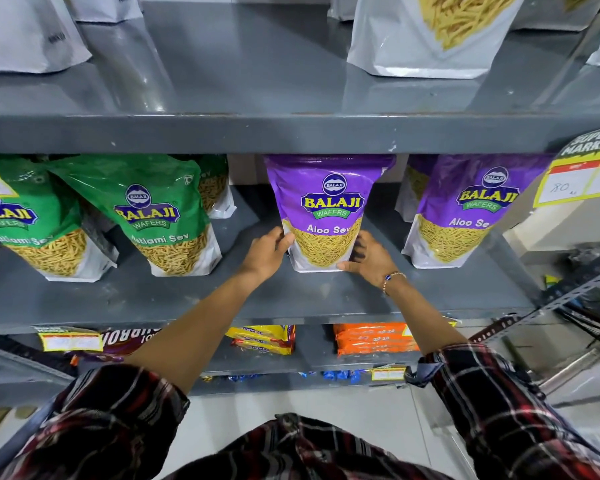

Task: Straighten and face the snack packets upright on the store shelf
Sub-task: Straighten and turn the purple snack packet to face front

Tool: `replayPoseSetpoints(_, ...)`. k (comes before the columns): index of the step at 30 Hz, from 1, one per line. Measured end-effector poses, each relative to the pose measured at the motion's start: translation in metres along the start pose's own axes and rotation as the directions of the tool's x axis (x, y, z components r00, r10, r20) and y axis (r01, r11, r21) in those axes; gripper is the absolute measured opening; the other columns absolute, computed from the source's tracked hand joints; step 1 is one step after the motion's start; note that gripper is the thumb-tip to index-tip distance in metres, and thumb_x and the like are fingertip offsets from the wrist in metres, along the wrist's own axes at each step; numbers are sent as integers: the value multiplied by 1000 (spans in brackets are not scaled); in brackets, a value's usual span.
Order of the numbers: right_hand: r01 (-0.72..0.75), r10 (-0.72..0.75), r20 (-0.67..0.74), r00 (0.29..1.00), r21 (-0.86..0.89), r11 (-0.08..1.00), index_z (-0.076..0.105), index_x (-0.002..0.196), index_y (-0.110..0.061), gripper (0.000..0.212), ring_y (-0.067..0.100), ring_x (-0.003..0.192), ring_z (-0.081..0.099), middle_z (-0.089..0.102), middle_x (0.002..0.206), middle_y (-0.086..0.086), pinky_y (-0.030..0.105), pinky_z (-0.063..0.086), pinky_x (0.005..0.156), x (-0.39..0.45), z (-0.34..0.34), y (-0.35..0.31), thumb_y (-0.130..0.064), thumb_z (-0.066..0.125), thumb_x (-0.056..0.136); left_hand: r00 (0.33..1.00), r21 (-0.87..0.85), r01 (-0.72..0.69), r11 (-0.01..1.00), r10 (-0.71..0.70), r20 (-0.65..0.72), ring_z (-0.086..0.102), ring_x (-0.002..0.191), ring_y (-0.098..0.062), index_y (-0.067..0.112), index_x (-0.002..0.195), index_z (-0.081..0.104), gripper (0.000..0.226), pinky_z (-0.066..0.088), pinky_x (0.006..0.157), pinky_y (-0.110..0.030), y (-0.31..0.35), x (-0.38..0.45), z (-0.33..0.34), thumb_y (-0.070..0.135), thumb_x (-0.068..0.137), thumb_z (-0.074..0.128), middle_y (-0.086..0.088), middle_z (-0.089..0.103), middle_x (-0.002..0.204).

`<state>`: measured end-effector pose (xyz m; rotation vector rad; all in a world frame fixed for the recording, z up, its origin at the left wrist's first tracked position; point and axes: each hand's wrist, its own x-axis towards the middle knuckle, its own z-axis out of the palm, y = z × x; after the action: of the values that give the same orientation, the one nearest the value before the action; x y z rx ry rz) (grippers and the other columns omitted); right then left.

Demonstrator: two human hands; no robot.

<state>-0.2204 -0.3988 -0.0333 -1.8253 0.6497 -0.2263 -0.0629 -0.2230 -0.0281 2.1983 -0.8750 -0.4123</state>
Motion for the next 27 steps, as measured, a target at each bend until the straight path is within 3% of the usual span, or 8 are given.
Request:
replayPoseSetpoints(2, -19, 18, 58, 998, 18, 1000, 21, 140, -18, 91, 28, 125, 48, 46, 138, 9, 47, 45, 101, 0, -1, 0, -1, 77, 70, 999, 56, 37, 998, -36, -19, 18, 146, -32, 16, 140, 36, 55, 23, 115, -48, -2, -4, 3, 45, 94, 44, -8, 36, 152)
replayPoseSetpoints(4, -22, 19, 87, 996, 28, 999, 3, 145, -21, 109, 26, 133, 38, 33, 148, 7, 48, 38, 107, -1, -3, 1, -2, 78, 68, 998, 1, 53, 999, -53, -23, -4, 149, -27, 16, 150, 9, 84, 10, 118, -48, -4, -9, 4, 48, 87, 55, -3, 10, 161)
replayPoseSetpoints(6, 19, -19, -3, 1000, -109, 994, -6, 146, -23, 123, 22, 142, 18, 10, 157, 5, 41, 25, 113, -1, -5, 2, -16, 84, 62, 998, -127, 41, 991, -35, 51, 1, 148, -21, 19, 150, -2, 106, 16, 117, -41, -5, -11, 3, 45, 77, 70, -2, 4, 162)
replayPoseSetpoints(8, 59, -65, -30, 997, -162, 985, 2, 145, -27, 123, 20, 143, 15, 9, 157, 4, 37, 23, 113, 0, -4, 2, -22, 87, 57, 994, -169, 3, 986, 16, 111, 25, 140, -15, 25, 148, 7, 110, 30, 104, -30, -2, -10, 3, 37, 68, 81, -1, 21, 156)
replayPoseSetpoints(10, 38, -34, 45, 998, -85, 996, 20, 139, -24, 102, 26, 135, 36, 36, 146, 9, 45, 37, 110, 2, 1, 4, -13, 85, 60, 991, -146, -17, 989, 36, 127, 38, 134, -19, 21, 144, 20, 103, 35, 97, -27, 1, -8, 8, 27, 64, 85, -5, 36, 147)
replayPoseSetpoints(17, -54, 54, 25, 998, -25, 998, 37, 129, -15, 79, 30, 119, 54, 55, 131, 12, 53, 47, 100, 8, 4, 3, 1, 80, 65, 989, -268, 112, 957, -81, 124, 52, 125, -28, 15, 141, 29, 93, 47, 102, -48, 0, -3, 23, 21, 66, 84, -8, 52, 140)
replayPoseSetpoints(23, -32, 30, -28, 999, -87, 996, 42, 117, -14, 64, 24, 109, 60, 61, 125, 11, 39, 51, 91, -8, 8, 4, -5, 80, 66, 988, -287, 95, 953, -55, 145, 61, 114, -22, 19, 139, 34, 90, 50, 97, -35, -3, -13, 20, 18, 65, 84, -4, 60, 130)
replayPoseSetpoints(27, -10, 7, -47, 999, -71, 997, 43, 114, -13, 59, 27, 111, 60, 61, 126, 12, 43, 50, 94, -31, 10, 14, -8, 80, 68, 990, -309, 89, 947, -51, 128, 59, 110, -15, 22, 137, 37, 86, 48, 93, -28, -5, -35, 25, 18, 65, 84, -2, 60, 130)
